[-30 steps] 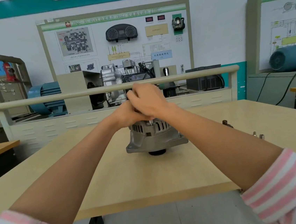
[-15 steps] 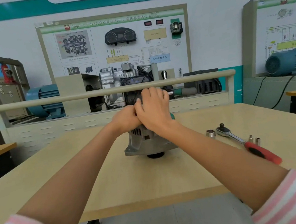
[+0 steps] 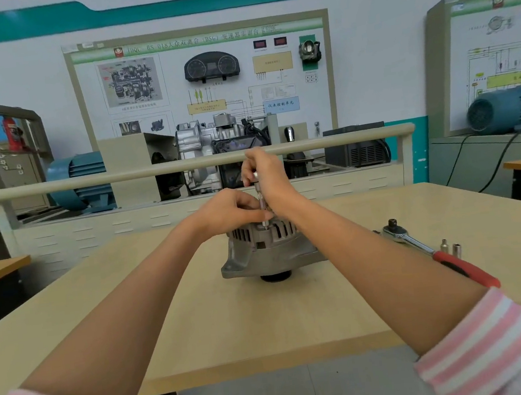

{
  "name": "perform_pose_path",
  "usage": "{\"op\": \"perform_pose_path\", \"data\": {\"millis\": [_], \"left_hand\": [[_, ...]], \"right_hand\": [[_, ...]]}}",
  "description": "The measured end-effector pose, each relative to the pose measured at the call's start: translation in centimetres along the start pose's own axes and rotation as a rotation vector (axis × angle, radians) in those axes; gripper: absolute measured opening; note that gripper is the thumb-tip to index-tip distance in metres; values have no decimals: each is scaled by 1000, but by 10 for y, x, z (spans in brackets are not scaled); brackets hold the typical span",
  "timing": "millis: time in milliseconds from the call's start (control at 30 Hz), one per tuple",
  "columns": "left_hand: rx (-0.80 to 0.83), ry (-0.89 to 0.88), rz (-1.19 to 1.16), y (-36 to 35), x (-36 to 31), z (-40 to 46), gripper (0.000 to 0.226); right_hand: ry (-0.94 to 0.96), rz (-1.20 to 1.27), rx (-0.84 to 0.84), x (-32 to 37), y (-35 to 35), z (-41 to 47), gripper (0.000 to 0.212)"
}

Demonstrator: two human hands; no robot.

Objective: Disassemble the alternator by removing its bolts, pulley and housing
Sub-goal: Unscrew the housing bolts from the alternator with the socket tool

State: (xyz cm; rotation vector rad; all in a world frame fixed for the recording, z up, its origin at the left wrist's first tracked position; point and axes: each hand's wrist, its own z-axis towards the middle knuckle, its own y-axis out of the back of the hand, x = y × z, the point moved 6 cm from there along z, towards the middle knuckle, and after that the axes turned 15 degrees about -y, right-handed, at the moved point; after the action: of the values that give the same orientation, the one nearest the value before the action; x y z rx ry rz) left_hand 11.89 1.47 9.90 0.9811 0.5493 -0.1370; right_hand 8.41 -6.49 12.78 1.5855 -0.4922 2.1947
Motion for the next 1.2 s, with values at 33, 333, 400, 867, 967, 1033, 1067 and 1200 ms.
{"op": "perform_pose_path", "data": {"millis": [33,333,400,867,967,1033,1067,1200], "left_hand": [[7,-3,-9,0,0,0,24],[-10,13,-47,3,8,5,16],[-37,7,-21,4,7,4,8],[-71,-119,170,3,-10,-1,33],[-70,-2,96,2,1,1,17],[-51,-3,65,1,2,2,11],[-45,-9,49,1,1,2,11],[-28,-18,-30,2,0,0,16]], "right_hand": [[-41,82,47,0,-1,2,47],[-38,180,62,-3,-10,9,51],[90,-20,-33,0,-8,1,46],[453,-720,-494,2,-11,-25,33],[354,-350,-313,2,-1,-16,42],[189,-68,-171,-2,2,-5,48],[110,54,-101,-3,1,0,51],[-89,347,131,-5,-7,11,63]]}}
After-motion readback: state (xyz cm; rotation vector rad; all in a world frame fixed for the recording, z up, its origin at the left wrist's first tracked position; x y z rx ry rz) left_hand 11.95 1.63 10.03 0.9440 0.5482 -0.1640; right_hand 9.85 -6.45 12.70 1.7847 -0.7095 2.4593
